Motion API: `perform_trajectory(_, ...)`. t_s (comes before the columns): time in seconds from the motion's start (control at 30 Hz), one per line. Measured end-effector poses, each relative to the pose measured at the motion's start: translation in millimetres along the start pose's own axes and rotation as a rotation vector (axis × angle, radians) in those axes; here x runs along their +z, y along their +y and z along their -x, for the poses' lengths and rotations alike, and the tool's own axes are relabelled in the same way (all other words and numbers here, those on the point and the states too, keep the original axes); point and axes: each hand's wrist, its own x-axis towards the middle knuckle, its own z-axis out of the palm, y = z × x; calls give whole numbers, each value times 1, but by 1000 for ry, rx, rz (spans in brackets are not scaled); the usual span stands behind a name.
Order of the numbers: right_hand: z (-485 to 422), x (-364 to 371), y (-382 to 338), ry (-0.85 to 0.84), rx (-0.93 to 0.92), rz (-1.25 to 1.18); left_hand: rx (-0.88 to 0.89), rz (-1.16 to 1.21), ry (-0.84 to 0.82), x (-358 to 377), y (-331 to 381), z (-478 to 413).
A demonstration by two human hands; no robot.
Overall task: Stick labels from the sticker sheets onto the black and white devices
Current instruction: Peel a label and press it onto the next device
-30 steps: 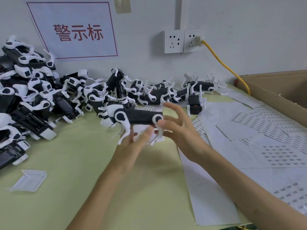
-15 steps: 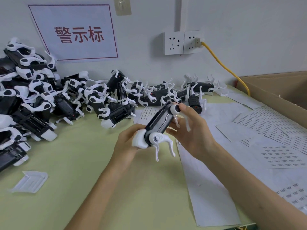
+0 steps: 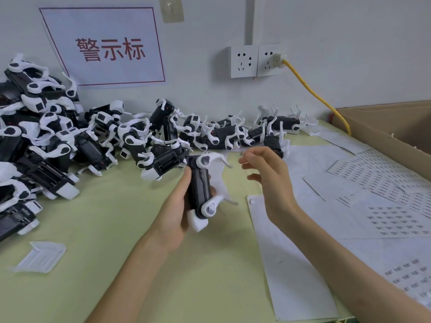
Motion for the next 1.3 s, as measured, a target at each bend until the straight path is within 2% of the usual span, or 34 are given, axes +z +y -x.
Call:
perform_trajectory(0.07,-1,-1,-3,-11,33,-71,44,16,25,-3,-1,-1)
perform_trajectory(0.13,0,0,-6,-123,62,-137,80,0,13,-2,-2,-1)
perform_trajectory(0.23,3,5,-4,-312,64,-75,129,-35,-17,1,-6,-2)
perform_trajectory(0.3,5,9,0,-376,56,6,158,-102,-4,2,-9,-3)
perform_trajectory(0.8,8,12,7,-304,-14,89,184,-290,101,5,-16,-3)
perform_trajectory(1.3,6,11,12,-293,-50,120,246,-373,98,3,-25,-6)
